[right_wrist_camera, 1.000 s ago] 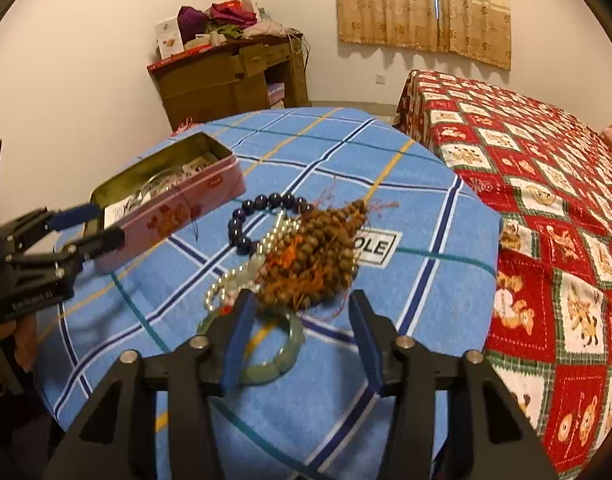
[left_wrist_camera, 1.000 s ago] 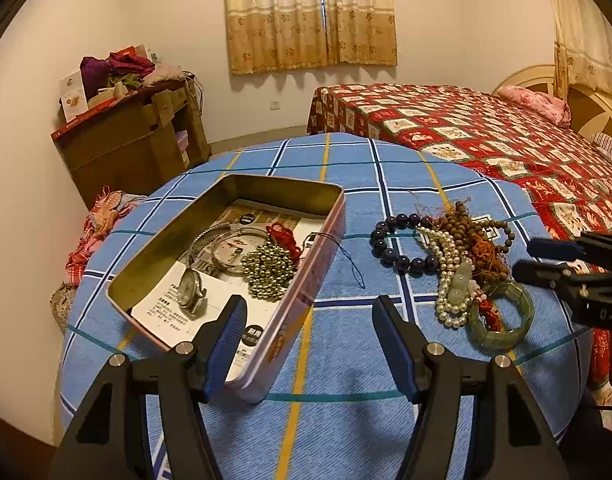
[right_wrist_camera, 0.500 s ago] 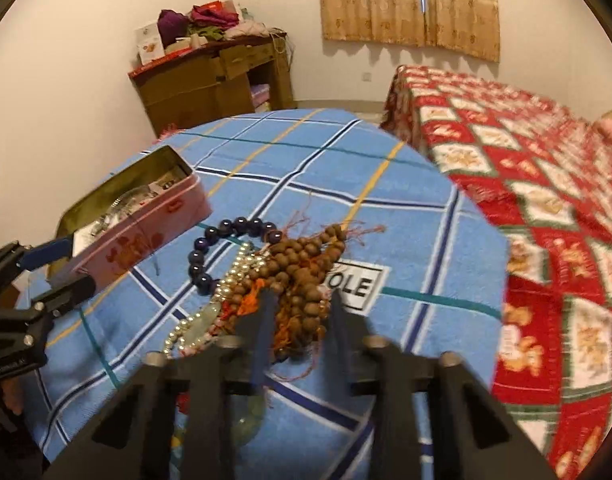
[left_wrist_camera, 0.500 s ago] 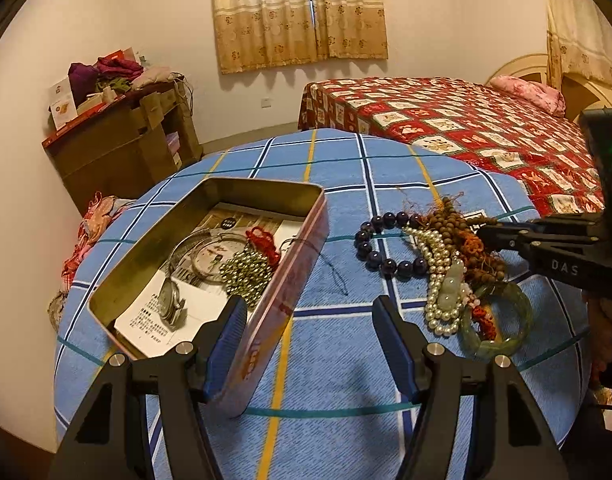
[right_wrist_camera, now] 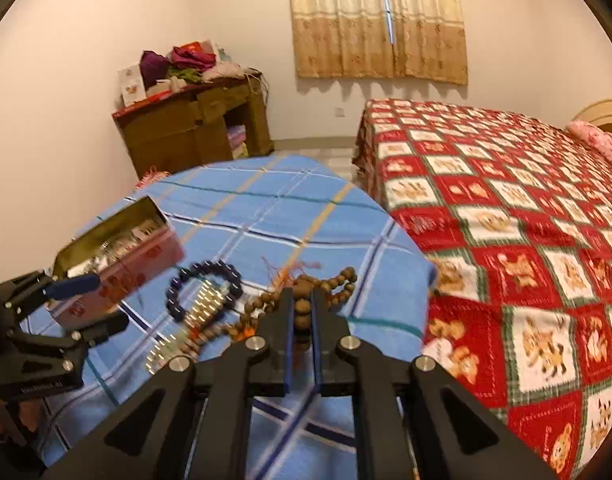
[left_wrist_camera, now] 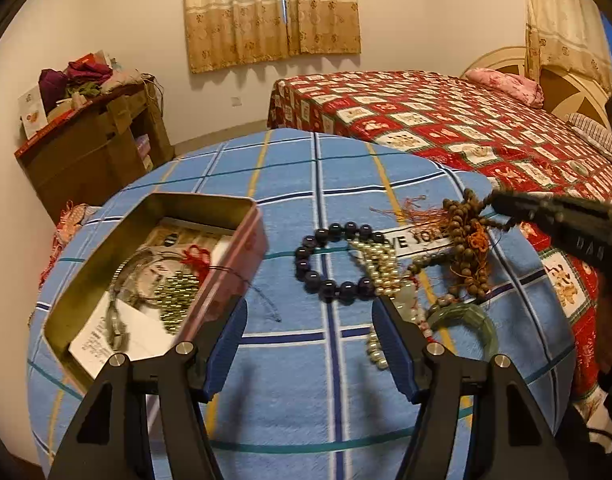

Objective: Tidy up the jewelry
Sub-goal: 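Grasp the green jade pendant with the left gripper while the right gripper grasps the wooden bead strand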

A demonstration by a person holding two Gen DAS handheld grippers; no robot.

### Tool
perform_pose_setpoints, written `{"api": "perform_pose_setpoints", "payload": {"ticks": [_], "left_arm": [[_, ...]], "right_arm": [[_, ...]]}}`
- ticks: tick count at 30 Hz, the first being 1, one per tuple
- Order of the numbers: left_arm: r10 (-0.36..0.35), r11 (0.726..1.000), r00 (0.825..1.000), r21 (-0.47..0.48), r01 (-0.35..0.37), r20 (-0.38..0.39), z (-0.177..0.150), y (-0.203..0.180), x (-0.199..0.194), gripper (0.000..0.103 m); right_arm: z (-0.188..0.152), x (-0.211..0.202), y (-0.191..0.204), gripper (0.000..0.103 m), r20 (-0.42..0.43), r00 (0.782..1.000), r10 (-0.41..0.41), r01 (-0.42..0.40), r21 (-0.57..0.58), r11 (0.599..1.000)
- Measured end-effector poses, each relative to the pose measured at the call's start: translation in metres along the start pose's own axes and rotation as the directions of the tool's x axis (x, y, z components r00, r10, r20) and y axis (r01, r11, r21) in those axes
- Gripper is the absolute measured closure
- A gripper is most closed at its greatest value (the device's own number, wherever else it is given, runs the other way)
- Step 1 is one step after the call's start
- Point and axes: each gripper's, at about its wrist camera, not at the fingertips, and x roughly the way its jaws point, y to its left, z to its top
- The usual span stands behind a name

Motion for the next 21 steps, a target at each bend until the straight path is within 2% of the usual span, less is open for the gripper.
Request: {"api": "perform_pose_setpoints", "payload": {"ticks": [6,10,15,17,19,21], "left_arm": [[-0.048,0.998,0.999,0.044,0.048,0.001,0.004,-0.024,0.002,0.038],[-0.063,0.996,0.998,0.069,0.064,-0.020,0.009,-0.034,0.012,0.051],[-0.099,0.992,0.993,0.066,0.103,-0.057,0.013,-0.041,0.025,0.056],[-0.114,0.990,0.991,0.079,0.119,-0.069,0.012,-0.044,0.029,0.064],[-0.136,0.987,0.986,0.077,0.143,-0.092,0.010,-0.044,0.033,0.087],[-0.138,0.986,0.986,0.082,0.146,-0.094,0.009,-0.044,0.032,0.092]], "right_arm": [[-0.021,0.011,0.001,0.093,-0.038,0.999,0.023,-0.023,0.002,1.000],[-0.023,0.009,0.001,0.093,-0.034,0.999,0.032,-0.032,0.005,0.999],[-0.024,0.007,0.002,0.093,-0.025,0.999,0.044,-0.043,0.011,0.999],[-0.025,0.007,0.004,0.093,-0.025,0.999,0.049,-0.048,0.010,0.999],[-0.025,0.007,0.005,0.093,-0.023,0.998,0.055,-0.055,0.010,0.998],[-0.025,0.005,0.006,0.093,-0.014,0.998,0.063,-0.063,0.009,0.998]]}}
